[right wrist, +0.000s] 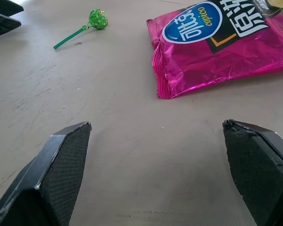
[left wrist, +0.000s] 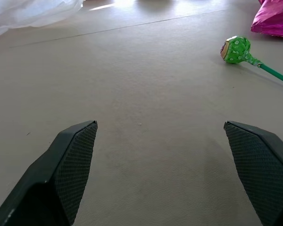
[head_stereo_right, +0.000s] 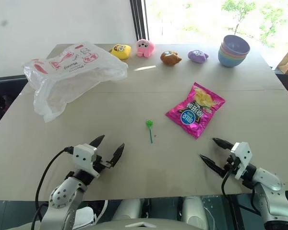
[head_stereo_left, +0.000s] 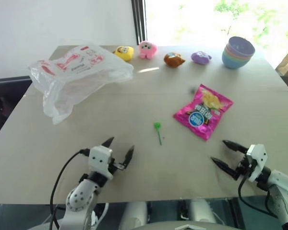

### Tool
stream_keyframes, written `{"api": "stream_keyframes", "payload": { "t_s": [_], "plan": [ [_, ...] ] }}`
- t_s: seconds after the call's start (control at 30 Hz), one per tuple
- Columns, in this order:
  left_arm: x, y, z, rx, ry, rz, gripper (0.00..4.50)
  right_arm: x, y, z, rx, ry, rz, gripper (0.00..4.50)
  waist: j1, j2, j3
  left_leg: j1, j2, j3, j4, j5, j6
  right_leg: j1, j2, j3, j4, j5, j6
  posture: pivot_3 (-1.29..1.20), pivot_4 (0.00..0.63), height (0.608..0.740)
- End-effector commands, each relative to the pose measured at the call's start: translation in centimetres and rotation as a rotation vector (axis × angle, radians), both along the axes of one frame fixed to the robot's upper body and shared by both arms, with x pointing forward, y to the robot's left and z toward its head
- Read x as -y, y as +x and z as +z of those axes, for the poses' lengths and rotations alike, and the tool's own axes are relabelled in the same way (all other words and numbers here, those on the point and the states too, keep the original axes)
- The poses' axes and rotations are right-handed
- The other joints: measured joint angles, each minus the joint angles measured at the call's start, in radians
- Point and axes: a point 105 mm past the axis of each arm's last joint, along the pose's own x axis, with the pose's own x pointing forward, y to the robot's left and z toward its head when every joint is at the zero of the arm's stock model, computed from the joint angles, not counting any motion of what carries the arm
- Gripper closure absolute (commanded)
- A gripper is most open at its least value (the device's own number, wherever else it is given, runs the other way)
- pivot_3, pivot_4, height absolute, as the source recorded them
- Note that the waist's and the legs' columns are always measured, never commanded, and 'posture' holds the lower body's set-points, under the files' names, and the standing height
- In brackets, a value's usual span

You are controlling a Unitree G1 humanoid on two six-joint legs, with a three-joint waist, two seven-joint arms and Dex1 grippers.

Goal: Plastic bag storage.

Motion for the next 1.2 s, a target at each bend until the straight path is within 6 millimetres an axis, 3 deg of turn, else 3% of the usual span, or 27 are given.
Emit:
{"api": "stream_keyframes", "payload": {
  "t_s": [0.03, 0.43, 0.67, 0.77, 0.9, 1.1, 1.2],
  "plan": [
    [0.2, -0.5, -0.5, -0.022, 0.006, -0.003, 0.04, -0.2, 0.0, 0.2, -0.001, -0.008, 0.014, 0.00, 0.000, 0.000, 0.000, 0.000, 0.000, 0.000, 0.000, 0.000, 0.000, 0.000, 0.000, 0.000, 0.000, 0.000, 0.000, 0.00, 0.150, 0.740],
    [0.1, -0.6, -0.6, -0.020, 0.005, 0.015, 0.04, -0.5, 0.1, 0.2, -0.003, -0.006, 0.031, 0.00, 0.000, 0.000, 0.000, 0.000, 0.000, 0.000, 0.000, 0.000, 0.000, 0.000, 0.000, 0.000, 0.000, 0.000, 0.000, 0.00, 0.150, 0.740],
    [-0.4, -0.4, 0.5, 0.035, -0.022, 0.056, 0.04, -0.9, -0.2, 0.3, 0.006, -0.017, 0.069, 0.00, 0.000, 0.000, 0.000, 0.000, 0.000, 0.000, 0.000, 0.000, 0.000, 0.000, 0.000, 0.000, 0.000, 0.000, 0.000, 0.00, 0.150, 0.740],
    [-2.2, 0.3, 2.2, 0.117, -0.023, 0.168, 0.04, -2.1, -0.8, 0.9, -0.014, 0.056, 0.125, 0.00, 0.000, 0.000, 0.000, 0.000, 0.000, 0.000, 0.000, 0.000, 0.000, 0.000, 0.000, 0.000, 0.000, 0.000, 0.000, 0.00, 0.150, 0.740],
    [-6.5, 1.5, 4.7, 0.235, 0.060, 0.348, 0.04, -5.6, -2.2, 3.0, -0.002, 0.118, 0.302, 0.00, 0.001, 0.000, 0.002, -0.002, 0.001, -0.002, 0.000, 0.000, 0.000, -0.001, 0.001, -0.002, 0.000, 0.000, 0.000, 0.00, 0.150, 0.740],
    [-10.6, 2.3, 10.1, 0.437, 0.181, 0.519, 0.04, -9.2, -1.9, 6.9, 0.099, 0.170, 0.424, 0.00, 0.001, -0.004, 0.004, -0.002, 0.000, -0.002, 0.000, 0.000, 0.000, -0.001, -0.001, -0.001, 0.000, 0.001, 0.000, 0.00, 0.150, 0.740],
    [-13.2, 2.5, 11.6, 0.484, 0.218, 0.656, 0.04, -10.0, -1.3, 7.8, 0.128, 0.185, 0.439, 0.00, 0.003, -0.007, 0.005, -0.003, 0.000, -0.002, 0.000, 0.000, 0.000, -0.001, -0.001, -0.002, 0.000, 0.001, 0.000, 0.00, 0.150, 0.740]
  ]
}}
